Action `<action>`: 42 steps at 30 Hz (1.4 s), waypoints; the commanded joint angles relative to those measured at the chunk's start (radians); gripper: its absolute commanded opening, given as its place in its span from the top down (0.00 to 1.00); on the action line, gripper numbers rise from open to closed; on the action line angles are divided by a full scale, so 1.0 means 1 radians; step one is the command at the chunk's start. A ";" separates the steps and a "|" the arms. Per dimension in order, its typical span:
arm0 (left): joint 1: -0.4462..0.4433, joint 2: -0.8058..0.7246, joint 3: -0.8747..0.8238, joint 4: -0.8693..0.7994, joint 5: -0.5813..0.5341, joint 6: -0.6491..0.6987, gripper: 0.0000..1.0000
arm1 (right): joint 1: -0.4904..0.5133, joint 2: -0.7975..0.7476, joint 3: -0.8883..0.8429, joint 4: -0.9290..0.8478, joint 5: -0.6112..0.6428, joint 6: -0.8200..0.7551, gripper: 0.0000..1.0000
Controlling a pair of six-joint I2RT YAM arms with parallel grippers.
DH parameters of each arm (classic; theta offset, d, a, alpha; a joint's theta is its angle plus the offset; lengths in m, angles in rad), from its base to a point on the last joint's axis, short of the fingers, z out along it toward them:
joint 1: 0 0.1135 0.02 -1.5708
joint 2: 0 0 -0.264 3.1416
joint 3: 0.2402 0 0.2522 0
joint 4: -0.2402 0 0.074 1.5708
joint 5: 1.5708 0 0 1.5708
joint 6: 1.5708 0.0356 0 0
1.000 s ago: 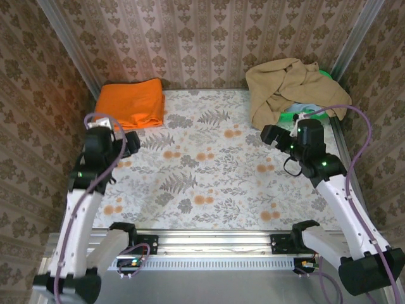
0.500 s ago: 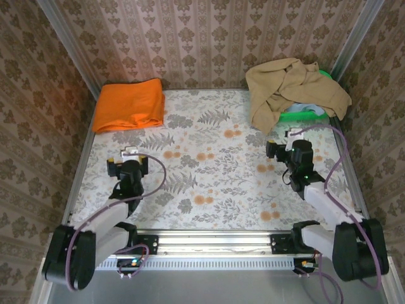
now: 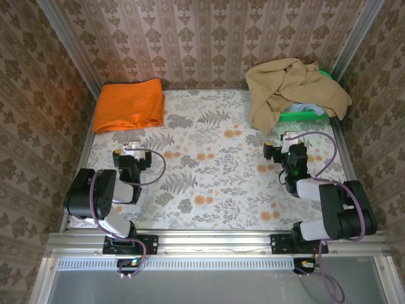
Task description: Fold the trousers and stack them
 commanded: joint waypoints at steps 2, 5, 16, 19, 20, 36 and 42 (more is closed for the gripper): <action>0.029 -0.022 0.083 -0.085 0.083 0.001 0.00 | -0.014 0.137 -0.053 0.308 0.016 0.020 0.00; 0.075 -0.030 0.131 -0.197 0.097 -0.057 0.00 | -0.017 0.106 0.006 0.140 0.023 0.026 0.00; 0.056 -0.027 0.122 -0.173 0.023 -0.057 0.00 | -0.019 0.118 0.080 0.017 0.031 0.032 0.00; 0.051 -0.026 0.123 -0.176 0.025 -0.052 0.00 | -0.011 0.117 0.078 0.021 0.048 0.028 0.00; 0.051 -0.026 0.123 -0.175 0.025 -0.053 0.00 | -0.011 0.116 0.076 0.023 0.049 0.027 0.00; 0.072 -0.031 0.113 -0.172 0.242 0.001 0.00 | -0.012 0.114 0.074 0.027 0.047 0.029 0.00; 0.074 -0.033 0.114 -0.172 0.245 0.000 0.00 | -0.011 0.115 0.074 0.025 0.047 0.026 0.00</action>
